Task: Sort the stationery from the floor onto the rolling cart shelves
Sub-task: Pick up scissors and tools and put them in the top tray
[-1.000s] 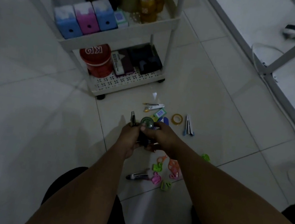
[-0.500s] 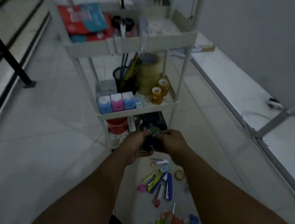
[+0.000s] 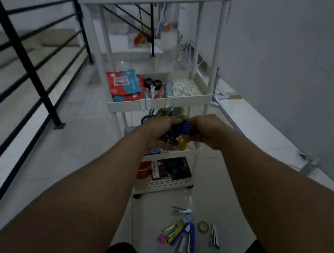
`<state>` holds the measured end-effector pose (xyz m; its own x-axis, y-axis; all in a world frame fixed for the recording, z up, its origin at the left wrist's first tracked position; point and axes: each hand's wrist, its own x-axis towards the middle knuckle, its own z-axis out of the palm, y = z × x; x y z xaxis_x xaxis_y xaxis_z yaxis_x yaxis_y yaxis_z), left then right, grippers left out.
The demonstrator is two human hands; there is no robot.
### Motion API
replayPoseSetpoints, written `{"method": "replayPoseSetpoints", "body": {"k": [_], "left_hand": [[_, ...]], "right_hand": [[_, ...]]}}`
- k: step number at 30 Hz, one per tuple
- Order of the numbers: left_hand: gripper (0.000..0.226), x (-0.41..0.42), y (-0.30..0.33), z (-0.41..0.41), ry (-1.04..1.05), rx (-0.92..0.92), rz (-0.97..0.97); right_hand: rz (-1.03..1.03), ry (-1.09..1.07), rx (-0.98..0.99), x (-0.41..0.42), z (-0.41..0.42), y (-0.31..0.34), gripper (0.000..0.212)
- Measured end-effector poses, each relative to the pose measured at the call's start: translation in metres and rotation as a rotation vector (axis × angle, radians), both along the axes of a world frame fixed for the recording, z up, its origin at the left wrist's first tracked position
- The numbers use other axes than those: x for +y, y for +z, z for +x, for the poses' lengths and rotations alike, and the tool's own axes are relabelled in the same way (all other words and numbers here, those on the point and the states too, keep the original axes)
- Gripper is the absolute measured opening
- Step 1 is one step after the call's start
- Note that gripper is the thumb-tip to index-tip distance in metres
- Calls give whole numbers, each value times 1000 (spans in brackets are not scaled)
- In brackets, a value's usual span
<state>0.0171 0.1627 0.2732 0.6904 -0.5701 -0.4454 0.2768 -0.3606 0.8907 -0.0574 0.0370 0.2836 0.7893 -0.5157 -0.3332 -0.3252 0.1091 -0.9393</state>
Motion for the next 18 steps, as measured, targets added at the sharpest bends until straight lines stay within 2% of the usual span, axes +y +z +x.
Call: {"method": "replayPoseSetpoints", "body": {"k": [4,9,13,18], "left_hand": [[27,1,40,-2,-69,-8,-49],[47,-4,72,8,-13,92,-103],[38,-14,91,23,27,66,-112],[32,-30,113,54,-22,-37,-38]], "right_hand": [[-3,83,-40,-5,-4,40,4],[12,117,-13,-7,8,71,14],[-28,107,-10,-12,26,83,17],[-64,30,-3,-21,60,106,19]]}}
